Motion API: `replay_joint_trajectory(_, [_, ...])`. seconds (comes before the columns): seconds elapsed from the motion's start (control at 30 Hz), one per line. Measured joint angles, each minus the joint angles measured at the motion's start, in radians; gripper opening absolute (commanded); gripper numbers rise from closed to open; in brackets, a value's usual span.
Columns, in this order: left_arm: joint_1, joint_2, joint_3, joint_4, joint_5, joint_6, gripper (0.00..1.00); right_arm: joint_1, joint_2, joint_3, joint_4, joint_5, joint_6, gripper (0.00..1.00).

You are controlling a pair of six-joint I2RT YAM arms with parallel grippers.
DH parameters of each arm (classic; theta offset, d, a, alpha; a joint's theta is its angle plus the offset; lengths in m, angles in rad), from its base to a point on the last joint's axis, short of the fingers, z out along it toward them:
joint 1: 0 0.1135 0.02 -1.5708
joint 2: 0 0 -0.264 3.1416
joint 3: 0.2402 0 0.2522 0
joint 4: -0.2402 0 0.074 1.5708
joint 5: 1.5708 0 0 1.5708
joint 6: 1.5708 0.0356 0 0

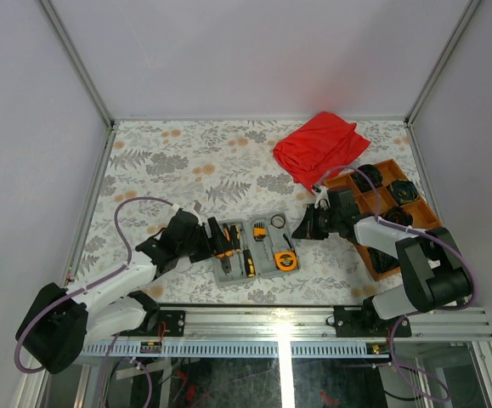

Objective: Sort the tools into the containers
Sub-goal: Close the storage box at the center of the board.

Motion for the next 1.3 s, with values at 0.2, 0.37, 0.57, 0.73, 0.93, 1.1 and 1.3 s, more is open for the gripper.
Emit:
replay_joint_trajectory(0.2, [-0.009,-0.045,0.012,-0.050,-0.020,-0.003,0.75,0.017,0.000,0.002,0.000,0.004,0.000,0.00])
replay_joint_trajectory(0.37, [-0.011,-0.074,0.015,-0.072,-0.026,-0.007,0.75,0.025,0.000,0.002,0.005,0.001,0.003,0.00])
replay_joint_trajectory(0.57, [-0.011,-0.081,0.027,-0.099,-0.030,-0.012,0.75,0.037,0.000,0.002,0.011,0.002,0.014,0.00])
replay_joint_trajectory(0.73, [-0.011,-0.085,0.038,-0.123,-0.039,-0.013,0.75,0.052,0.001,0.002,0.019,0.005,0.026,0.00])
replay_joint_trajectory(0.93, [-0.011,-0.095,0.061,-0.157,-0.051,-0.013,0.75,0.068,0.005,0.002,0.034,0.008,0.044,0.00])
replay_joint_trajectory(1.1, [-0.011,-0.104,0.082,-0.183,-0.071,-0.012,0.75,0.080,0.015,0.002,0.056,0.009,0.060,0.00])
replay_joint_trajectory(1.3, [-0.011,-0.106,0.109,-0.215,-0.082,-0.009,0.75,0.089,0.024,-0.001,0.083,0.011,0.077,0.00])
